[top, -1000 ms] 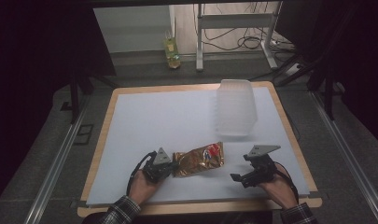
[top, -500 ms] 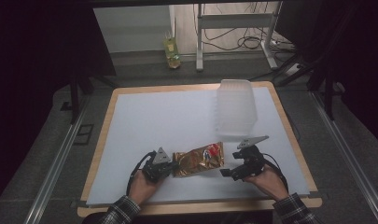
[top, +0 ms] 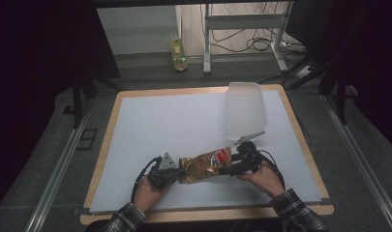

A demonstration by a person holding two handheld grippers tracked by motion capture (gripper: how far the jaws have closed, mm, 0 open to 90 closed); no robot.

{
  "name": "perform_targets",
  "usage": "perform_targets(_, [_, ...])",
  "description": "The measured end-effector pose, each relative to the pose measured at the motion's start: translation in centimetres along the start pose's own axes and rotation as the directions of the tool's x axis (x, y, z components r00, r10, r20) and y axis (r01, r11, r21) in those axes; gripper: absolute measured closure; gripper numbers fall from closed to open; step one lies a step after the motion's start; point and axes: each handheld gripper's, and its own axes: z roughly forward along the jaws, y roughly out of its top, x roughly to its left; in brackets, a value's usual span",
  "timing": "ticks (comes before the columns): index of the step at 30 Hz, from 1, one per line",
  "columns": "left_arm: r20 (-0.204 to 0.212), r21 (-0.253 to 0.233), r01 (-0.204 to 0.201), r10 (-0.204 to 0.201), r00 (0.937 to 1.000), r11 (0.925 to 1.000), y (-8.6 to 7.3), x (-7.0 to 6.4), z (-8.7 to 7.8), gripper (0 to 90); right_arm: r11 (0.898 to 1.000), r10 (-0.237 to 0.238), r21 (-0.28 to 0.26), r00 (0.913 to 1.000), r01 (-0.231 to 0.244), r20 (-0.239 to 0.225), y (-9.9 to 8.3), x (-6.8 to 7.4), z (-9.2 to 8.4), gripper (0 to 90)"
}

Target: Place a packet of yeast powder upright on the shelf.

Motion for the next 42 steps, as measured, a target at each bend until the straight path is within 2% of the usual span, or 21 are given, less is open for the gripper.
perform_targets(3, [0.001, 0.0, 0.001, -0.001, 1.0, 1.0, 0.0, 0.0, 0.0, 89.7, 1.0, 0.011, 0.005, 0.9999, -0.011, -0.012, 0.4, -0.1, 0.4, 15.1])
perform_targets(4, [0.001, 0.0, 0.001, -0.001, 1.0, 1.0, 0.0, 0.0, 0.0, 89.7, 1.0, 0.02, 0.006, 0.9995, -0.019, -0.026, 0.6, -0.1, 0.7, 19.8])
perform_targets(7, [0.0, 0.0, -0.001, 0.001, 1.0, 1.0, 0.0, 0.0, 0.0, 89.7, 0.999, 0.032, 0.016, 0.9987, -0.031, -0.039, 0.9, 0.0, 0.9, 23.5])
perform_targets(11, [-0.001, 0.0, -0.001, 0.001, 1.0, 1.0, 0.0, 0.0, 0.0, 89.7, 0.998, 0.055, 0.009, 0.9949, -0.055, -0.084, 1.6, 0.2, 1.1, 34.5])
perform_targets(12, [-0.001, 0.0, -0.001, 0.001, 1.0, 1.0, 0.0, 0.0, 0.0, 89.7, 0.998, 0.055, 0.009, 0.9949, -0.055, -0.084, 1.6, 0.2, 1.1, 34.5])
perform_targets(15, [-0.001, 0.0, -0.001, 0.001, 1.0, 1.0, 0.0, 0.0, 0.0, 89.7, 0.998, 0.065, -0.004, 0.9945, -0.065, -0.082, 2.1, 0.3, 0.8, 44.8])
perform_targets(16, [-0.001, 0.0, -0.001, 0.001, 1.0, 1.0, 0.0, 0.0, 0.0, 89.7, 0.998, 0.065, -0.004, 0.9945, -0.065, -0.082, 2.1, 0.3, 0.8, 44.8])
perform_targets(17, [0.0, 0.001, 0.001, -0.001, 1.0, 1.0, 0.0, 0.0, 0.0, 89.7, 0.997, 0.077, -0.014, 0.9928, -0.079, -0.092, 2.3, 0.3, 0.5, 52.7])
perform_targets(18, [0.0, 0.0, 0.001, -0.001, 1.0, 1.0, 0.0, 0.0, 0.0, 89.7, 0.997, 0.077, -0.014, 0.9928, -0.079, -0.092, 2.3, 0.3, 0.5, 52.7])
perform_targets(21, [0.0, 0.0, 0.001, -0.001, 1.0, 1.0, 0.0, 0.0, 0.0, 89.6, 0.995, 0.097, -0.017, 0.9885, -0.099, -0.117, 2.4, 0.1, 0.2, 62.2])
perform_targets(25, [0.003, -0.004, 0.002, -0.002, 1.0, 1.0, 0.0, 0.0, -0.1, 89.5, 0.992, 0.12, -0.019, 0.9827, -0.124, -0.141, 2.4, 0.2, 0.1, 70.2])
perform_targets(28, [0.019, -0.011, 0.012, -0.012, 0.9998, 0.9999, -0.1, 0.3, -0.3, 87.6, 0.991, 0.123, -0.023, 0.9796, -0.129, -0.159, 2.5, 0.3, -0.1, 73.8])
perform_targets(32, [0.03, -0.022, 0.014, -0.014, 0.9995, 0.9997, -0.1, 0.5, -0.9, 83.4, 0.994, 0.096, -0.04, 0.9801, -0.105, -0.173, 2.8, 0.6, -0.4, 76.9])
perform_targets(35, [0.026, -0.033, 0.0, 0.001, 0.9997, 0.9995, 0.0, 0.3, -1.2, 77.4, 0.997, 0.051, -0.052, 0.9853, -0.06, -0.163, 3.3, 1.2, -0.9, 77.9])
perform_targets(37, [0.01, -0.038, -0.02, 0.02, 0.9997, 0.9991, 0.1, 0.1, -1.5, 75.9, 0.997, 0.043, -0.052, 0.9867, -0.051, -0.157, 3.4, 1.3, -1.1, 78.0])
perform_targets(39, [-0.004, -0.046, -0.029, 0.029, 0.9996, 0.9985, 0.1, 0.0, -1.7, 71.7, 0.998, 0.012, -0.06, 0.9883, -0.022, -0.152, 3.6, 1.5, -1.4, 78.2])
perform_targets(41, [-0.006, -0.055, -0.026, 0.026, 0.9997, 0.9982, 0.1, 0.0, -1.9, 67.3, 0.997, -0.025, -0.074, 0.9901, 0.015, -0.138, 4.0, 1.8, -2.0, 78.3])
perform_targets(42, [-0.007, -0.059, -0.025, 0.024, 0.9997, 0.9979, 0.1, 0.1, -2.0, 67.3, 0.997, -0.025, -0.074, 0.9901, 0.015, -0.138, 4.0, 1.8, -2.0, 78.3])
